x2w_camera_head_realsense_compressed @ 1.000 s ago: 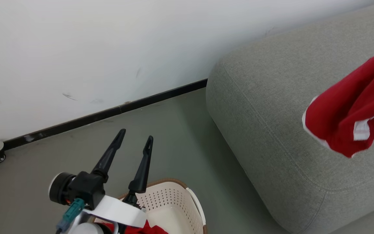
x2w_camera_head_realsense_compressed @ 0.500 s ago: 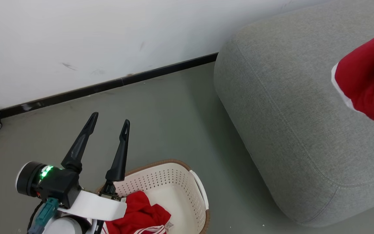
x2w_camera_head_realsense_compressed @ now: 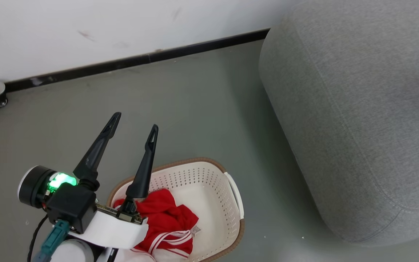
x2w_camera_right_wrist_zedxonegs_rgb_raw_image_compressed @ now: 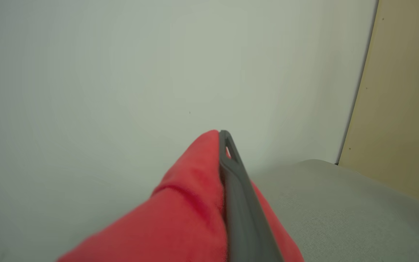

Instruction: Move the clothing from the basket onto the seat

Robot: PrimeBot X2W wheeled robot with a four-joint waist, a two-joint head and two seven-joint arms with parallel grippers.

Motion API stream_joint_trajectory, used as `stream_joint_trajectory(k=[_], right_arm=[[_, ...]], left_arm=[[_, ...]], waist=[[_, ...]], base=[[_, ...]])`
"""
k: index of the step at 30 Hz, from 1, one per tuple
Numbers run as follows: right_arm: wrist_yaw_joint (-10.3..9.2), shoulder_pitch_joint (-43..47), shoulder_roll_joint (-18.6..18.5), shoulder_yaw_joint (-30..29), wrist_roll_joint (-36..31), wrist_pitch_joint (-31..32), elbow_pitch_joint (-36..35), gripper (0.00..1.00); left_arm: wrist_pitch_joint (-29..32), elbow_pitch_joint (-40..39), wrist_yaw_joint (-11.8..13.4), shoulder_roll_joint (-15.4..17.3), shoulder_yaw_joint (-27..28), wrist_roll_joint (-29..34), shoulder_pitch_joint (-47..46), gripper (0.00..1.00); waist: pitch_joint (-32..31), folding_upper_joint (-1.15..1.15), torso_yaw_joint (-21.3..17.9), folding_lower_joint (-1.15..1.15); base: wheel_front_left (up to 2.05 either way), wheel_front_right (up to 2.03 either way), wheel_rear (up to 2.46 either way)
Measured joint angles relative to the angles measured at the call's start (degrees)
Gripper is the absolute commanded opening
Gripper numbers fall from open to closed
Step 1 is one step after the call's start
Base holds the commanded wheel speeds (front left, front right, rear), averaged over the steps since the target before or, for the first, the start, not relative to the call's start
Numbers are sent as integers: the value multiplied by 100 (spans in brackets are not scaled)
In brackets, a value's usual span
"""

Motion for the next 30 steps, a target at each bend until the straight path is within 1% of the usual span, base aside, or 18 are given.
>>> stream_joint_trajectory(k=[3, 9, 13, 17, 21, 27, 30], right_arm=[[0, 0, 8, -74, -60, -79, 113, 0], [0, -152, -33, -374, -291, -502, 325, 0], [0, -237, -51, -305, -413, -615, 520, 0], [0, -164, 134, -249, -475, -701, 839, 0], [0, 35, 365, -230, -555, -779, 1025, 0], [0, 272, 501, -185, -641, -855, 1380, 0], [0, 400, 655, -213, -628, -900, 1545, 0]], left_arm=[[46, -65, -22, 11, -56, 27, -40, 100], [190, -248, -97, 38, -165, 118, -211, 100], [254, -311, -133, 45, -234, 147, -292, 100], [350, -352, -202, 62, -285, 147, -337, 100], [403, -408, -204, 65, -325, 157, -417, 100], [481, -434, -280, 69, -372, 160, -491, 100], [489, -436, -281, 73, -368, 198, -567, 100]], waist=[[83, 0, 44, 0], [323, 0, 156, 0], [472, 0, 214, 0], [616, 0, 257, 0], [751, 0, 282, 0], [933, 0, 283, 0], [1012, 0, 266, 0]], base=[[0, 0, 0], [0, 0, 0], [0, 0, 0], [0, 0, 0], [0, 0, 0], [0, 0, 0], [0, 0, 0]])
